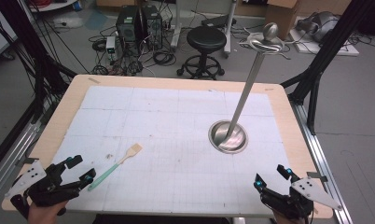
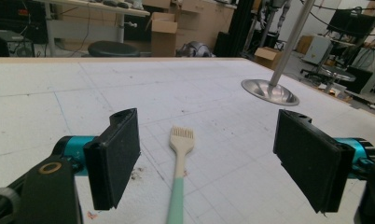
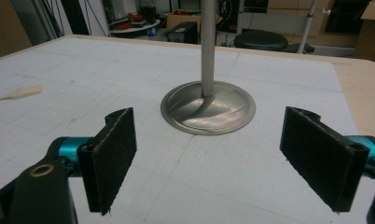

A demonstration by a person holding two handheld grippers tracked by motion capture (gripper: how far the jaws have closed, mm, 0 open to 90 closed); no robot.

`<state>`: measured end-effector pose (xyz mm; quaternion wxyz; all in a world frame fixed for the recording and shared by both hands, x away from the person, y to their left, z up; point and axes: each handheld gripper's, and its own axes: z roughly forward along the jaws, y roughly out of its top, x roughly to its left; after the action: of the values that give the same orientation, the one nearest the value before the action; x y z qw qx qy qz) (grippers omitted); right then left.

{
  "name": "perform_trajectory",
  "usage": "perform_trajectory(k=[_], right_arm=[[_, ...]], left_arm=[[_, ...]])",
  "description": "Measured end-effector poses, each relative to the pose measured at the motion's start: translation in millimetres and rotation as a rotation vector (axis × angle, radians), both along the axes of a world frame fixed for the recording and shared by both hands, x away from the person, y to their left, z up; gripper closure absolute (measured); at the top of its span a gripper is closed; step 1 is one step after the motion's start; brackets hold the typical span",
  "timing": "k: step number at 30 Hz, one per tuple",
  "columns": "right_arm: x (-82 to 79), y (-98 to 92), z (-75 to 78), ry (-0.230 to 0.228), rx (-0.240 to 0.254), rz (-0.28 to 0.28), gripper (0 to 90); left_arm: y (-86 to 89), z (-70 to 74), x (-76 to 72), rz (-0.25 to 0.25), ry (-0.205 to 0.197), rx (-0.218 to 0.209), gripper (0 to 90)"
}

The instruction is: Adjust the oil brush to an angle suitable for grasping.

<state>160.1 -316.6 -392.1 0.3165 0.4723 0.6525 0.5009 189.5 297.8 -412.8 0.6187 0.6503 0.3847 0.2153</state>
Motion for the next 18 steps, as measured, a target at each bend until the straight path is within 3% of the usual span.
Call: perform_trajectory(k=[11,13,14,15,16,17,18], right_arm=[[-1.1,-2.3,-1.4,0.01,-0.001,-0.004,17.4],[-2.8,-3.0,-0.7,0.008,0.0,-0.006,17.4],[-3.2,-2.8,-0.1,-0.002,0.002,-0.007,17.4],[-3.2,-2.8,-0.1,-0.002,0.002,-0.007,17.4],[-2.2,-1.6,0.2,-0.001,-0.005,-0.003,17.5],[-1.8,-0.7,0.1,0.002,-0.008,-0.001,17.5],[-1.7,0.5,0.1,0.007,-0.014,0.0,17.5]], left_arm=[[-4.3,-2.9,4.8,0.002,0.019,-0.005,23.0],[-8.1,-3.5,7.0,-0.021,0.044,-0.038,22.3],[-11.3,-3.9,7.7,-0.041,0.053,-0.021,22.4],[-11.3,-3.9,7.7,-0.041,0.053,-0.021,24.9],[-13.1,-4.6,7.7,-0.097,0.056,-0.005,36.6],[-13.1,-4.6,7.7,-0.097,0.056,-0.005,47.3],[-15.5,-7.9,7.8,-0.124,0.09,0.029,57.8]])
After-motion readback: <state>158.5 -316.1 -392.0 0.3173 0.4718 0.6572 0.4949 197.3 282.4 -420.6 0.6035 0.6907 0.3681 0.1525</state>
